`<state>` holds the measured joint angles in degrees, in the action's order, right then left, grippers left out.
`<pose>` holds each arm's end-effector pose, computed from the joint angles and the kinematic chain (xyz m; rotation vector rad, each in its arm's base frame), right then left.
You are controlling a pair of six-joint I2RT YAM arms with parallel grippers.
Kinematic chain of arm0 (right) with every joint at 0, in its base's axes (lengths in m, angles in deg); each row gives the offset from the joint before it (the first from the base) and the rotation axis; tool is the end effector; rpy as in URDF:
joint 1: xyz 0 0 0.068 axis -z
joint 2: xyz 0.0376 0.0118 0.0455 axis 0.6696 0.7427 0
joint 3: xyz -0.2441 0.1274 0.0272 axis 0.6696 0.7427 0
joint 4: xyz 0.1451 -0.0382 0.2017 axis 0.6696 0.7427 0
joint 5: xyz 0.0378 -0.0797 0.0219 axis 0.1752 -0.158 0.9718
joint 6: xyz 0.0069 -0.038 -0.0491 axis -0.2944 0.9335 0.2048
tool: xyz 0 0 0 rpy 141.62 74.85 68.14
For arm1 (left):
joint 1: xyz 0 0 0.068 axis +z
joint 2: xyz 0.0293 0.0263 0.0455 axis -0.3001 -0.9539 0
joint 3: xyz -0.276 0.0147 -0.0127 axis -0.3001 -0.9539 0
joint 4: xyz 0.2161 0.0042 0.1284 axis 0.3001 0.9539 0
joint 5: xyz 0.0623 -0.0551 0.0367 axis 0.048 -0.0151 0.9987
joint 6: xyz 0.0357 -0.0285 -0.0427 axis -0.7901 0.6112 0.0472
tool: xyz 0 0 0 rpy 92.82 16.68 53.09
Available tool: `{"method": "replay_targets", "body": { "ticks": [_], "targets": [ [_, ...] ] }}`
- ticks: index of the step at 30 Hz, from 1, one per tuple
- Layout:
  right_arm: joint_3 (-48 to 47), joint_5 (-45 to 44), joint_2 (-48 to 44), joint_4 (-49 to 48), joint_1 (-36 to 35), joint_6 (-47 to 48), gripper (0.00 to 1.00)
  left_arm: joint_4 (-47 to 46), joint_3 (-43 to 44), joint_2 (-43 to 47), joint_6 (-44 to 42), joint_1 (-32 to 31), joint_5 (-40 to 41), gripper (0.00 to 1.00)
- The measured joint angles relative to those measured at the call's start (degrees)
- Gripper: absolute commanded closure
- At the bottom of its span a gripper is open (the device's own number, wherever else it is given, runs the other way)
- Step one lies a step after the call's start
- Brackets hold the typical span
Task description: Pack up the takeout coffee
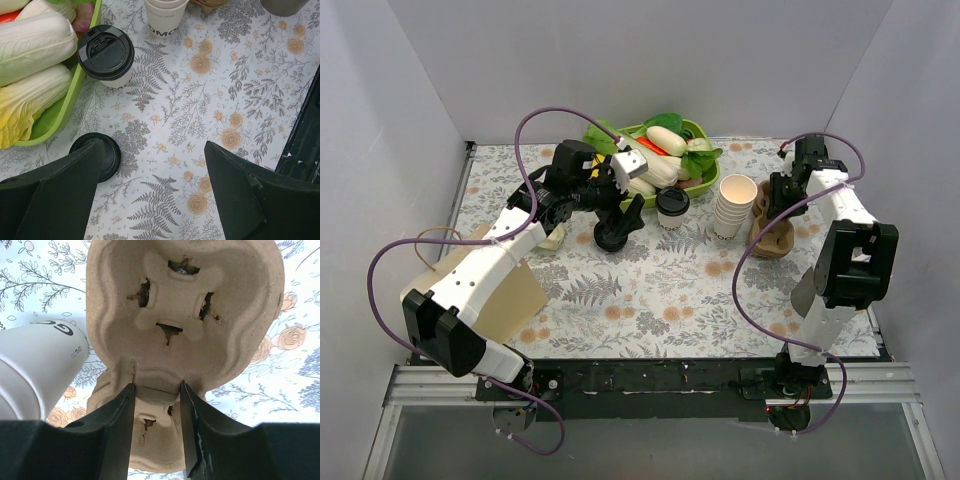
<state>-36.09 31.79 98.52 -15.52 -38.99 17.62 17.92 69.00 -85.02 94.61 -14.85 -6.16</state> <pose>0.3862 -0.0188 0.2425 0.0298 2.6266 0.0213 0.2506 -0.1835 0.3760 0.5114 2.2700 -0.9984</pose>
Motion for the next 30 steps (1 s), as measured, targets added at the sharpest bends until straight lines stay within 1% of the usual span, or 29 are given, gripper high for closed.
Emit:
{"method": "replay_targets", "body": {
  "ticks": [9,12,18,26,30],
  "targets": [
    [-1.0,2.0,-2.0,0.4,0.4,7.8,0.78,0.0,0.0,0.0,0.2,0.0,-0.7,0.17],
    [-2.4,2.6,-2.0,1.8,0.4,9.4,0.8,0.0,0.0,0.0,0.3,0.0,-1.0,0.17],
    [-10.1,3.4,-2.7,6.2,0.9,11.6,0.82,0.0,0.0,0.0,0.5,0.0,-1.2,0.17],
    [-10.5,6.8,-13.5,10.4,1.1,12.2,0.87,-0.4,0.0,0.0,0.9,0.0,-1.5,0.17],
    [-7.5,10.3,-21.3,11.4,1.1,12.8,0.91,-1.0,0.0,0.0,1.6,0.0,-1.9,0.17]
  ]
}}
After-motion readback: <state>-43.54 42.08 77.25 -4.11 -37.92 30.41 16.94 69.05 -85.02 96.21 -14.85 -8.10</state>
